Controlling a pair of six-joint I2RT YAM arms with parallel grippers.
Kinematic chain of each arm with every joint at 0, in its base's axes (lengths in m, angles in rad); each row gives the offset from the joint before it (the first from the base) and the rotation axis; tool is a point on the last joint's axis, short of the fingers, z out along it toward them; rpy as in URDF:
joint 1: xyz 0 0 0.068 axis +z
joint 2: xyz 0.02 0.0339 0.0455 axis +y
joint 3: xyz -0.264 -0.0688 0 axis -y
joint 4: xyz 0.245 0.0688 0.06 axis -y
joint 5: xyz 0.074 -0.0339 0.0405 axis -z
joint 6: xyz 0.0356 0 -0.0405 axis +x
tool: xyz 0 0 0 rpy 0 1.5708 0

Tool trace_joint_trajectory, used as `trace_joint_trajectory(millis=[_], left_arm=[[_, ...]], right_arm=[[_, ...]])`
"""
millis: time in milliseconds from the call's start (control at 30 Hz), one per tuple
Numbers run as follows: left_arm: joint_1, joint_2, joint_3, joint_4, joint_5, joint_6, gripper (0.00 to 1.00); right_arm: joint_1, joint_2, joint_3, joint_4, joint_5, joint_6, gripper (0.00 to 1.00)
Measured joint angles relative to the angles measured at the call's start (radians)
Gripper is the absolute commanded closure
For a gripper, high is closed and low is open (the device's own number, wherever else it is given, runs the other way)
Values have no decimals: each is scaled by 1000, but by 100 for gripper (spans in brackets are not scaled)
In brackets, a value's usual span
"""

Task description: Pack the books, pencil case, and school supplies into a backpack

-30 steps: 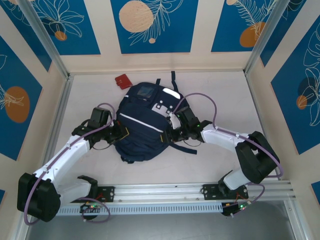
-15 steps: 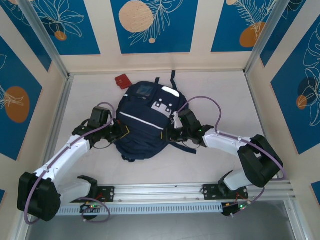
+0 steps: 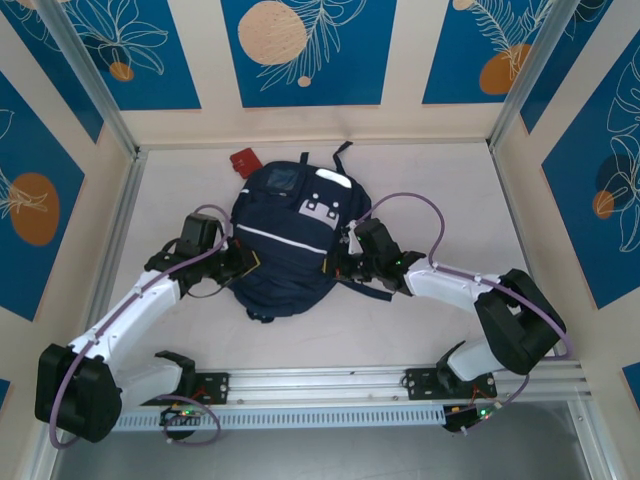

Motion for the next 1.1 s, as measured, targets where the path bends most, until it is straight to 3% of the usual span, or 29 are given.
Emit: trace_joint_trajectory(millis=[267,600,1100], left_arm=[[0,32,-6,14,25,-20,100],[-28,98,-6,96,35,-38,100],[-146,170,-6,208,20,-88,100]], right_arm=[[58,-54,50,-181,96,-64,100],[265,-58,93,-298,192,-90,100],[285,-17,205,-398,243,-120,100]])
